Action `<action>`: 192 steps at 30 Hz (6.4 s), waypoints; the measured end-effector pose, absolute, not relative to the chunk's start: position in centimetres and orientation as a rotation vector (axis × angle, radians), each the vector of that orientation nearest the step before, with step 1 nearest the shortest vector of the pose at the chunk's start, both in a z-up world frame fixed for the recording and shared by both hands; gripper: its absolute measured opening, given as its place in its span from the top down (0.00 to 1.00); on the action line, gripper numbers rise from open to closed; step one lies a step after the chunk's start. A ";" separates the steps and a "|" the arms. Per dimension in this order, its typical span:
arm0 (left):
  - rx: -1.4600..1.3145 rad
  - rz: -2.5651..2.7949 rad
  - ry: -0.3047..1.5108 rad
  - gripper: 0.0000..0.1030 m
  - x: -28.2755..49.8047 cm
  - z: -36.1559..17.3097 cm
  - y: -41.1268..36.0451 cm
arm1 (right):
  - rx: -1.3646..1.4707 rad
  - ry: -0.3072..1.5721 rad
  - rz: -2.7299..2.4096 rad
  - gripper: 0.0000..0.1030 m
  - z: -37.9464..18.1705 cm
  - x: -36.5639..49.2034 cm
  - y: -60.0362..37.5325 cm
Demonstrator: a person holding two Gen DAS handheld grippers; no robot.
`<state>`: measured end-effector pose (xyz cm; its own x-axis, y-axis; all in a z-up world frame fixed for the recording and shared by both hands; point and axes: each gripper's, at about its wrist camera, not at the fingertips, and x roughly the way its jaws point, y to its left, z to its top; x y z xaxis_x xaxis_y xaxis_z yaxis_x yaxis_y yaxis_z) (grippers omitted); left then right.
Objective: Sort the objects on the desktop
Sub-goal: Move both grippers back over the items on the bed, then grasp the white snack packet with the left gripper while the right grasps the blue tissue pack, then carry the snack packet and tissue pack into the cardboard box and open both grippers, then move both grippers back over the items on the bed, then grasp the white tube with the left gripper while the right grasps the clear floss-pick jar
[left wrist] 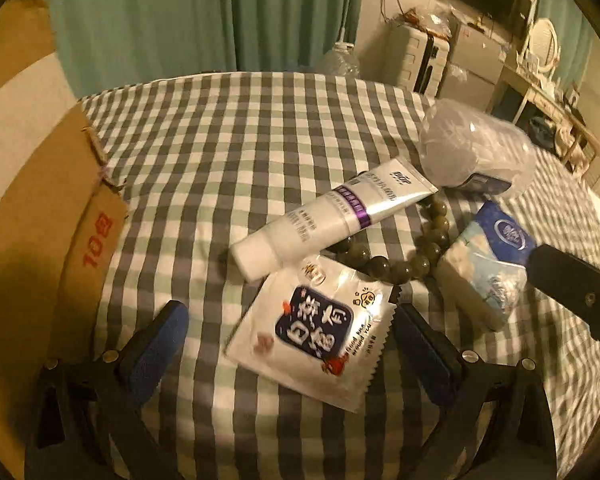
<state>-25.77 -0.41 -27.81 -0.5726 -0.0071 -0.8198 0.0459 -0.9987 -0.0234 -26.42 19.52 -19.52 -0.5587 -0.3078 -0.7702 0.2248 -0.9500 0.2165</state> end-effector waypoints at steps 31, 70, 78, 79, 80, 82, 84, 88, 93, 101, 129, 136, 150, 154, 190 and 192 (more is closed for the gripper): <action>1.504 -2.780 0.110 0.65 -23.0 -26.2 -2.0 | 1.303 0.048 -2.537 0.32 -21.6 -26.3 18.4; 1.547 -2.810 0.118 0.92 -21.3 -22.9 1.0 | 1.388 -0.133 -2.453 0.21 -20.6 -23.5 22.4; 1.650 -2.718 0.240 0.92 -22.1 -25.9 -0.2 | 1.517 0.077 -2.427 0.28 -22.6 -23.7 19.9; 1.648 -2.716 0.249 0.92 -22.1 -26.0 -0.4 | 1.512 0.034 -2.422 0.28 -22.6 -23.8 20.3; 1.631 -2.723 0.252 0.92 -21.9 -25.9 -0.4 | 1.508 0.003 -2.418 0.29 -22.6 -23.8 20.7; 1.613 -2.745 0.253 0.92 -21.5 -25.2 -0.4 | 1.493 -0.077 -2.418 0.29 -22.3 -23.8 21.8; 1.577 -2.785 0.242 0.92 -21.0 -24.1 -0.2 | 1.476 -0.128 -2.438 0.29 -21.6 -23.6 22.6; 1.475 -2.890 0.251 0.92 -19.7 -20.6 -0.2 | 1.391 -0.192 -2.482 0.29 -18.7 -22.3 23.9; 1.303 -3.000 0.316 0.92 -18.0 -14.1 -1.4 | 1.264 -0.237 -2.533 0.29 -13.7 -19.1 24.7; 1.130 -3.022 0.290 0.92 -15.4 -4.8 -7.5 | 1.082 -0.227 -2.453 0.29 -5.5 -14.0 19.2; 1.299 -2.718 0.234 0.08 -11.5 -10.3 -20.8 | 0.935 -0.319 -2.221 0.14 -2.9 -16.2 2.9; 1.260 -2.803 0.172 0.05 -11.3 -8.9 -14.4 | 0.968 -0.297 -2.441 0.14 -4.0 -15.0 11.2; 1.366 -2.943 -0.174 0.00 -14.1 -13.2 1.8 | 1.026 -0.353 -2.660 0.10 -8.9 -13.9 23.6; 1.437 -2.911 -0.278 0.00 -17.5 -16.2 3.5 | 1.101 -0.409 -2.656 0.10 -12.2 -15.0 25.2; 1.562 -2.864 0.019 0.82 -29.8 -26.8 -2.5 | 1.157 -0.157 -2.724 0.10 -17.7 -28.4 18.2; 1.560 -2.868 0.084 0.82 -30.2 -26.5 -3.9 | 1.157 -0.140 -2.720 0.10 -17.9 -29.8 17.5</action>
<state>-30.24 -3.88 -26.48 -0.5378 0.1334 -0.8325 -0.0844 -0.9910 -0.1042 -29.75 17.51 -17.86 -0.6802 -0.2031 -0.7043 0.1298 -0.9790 0.1569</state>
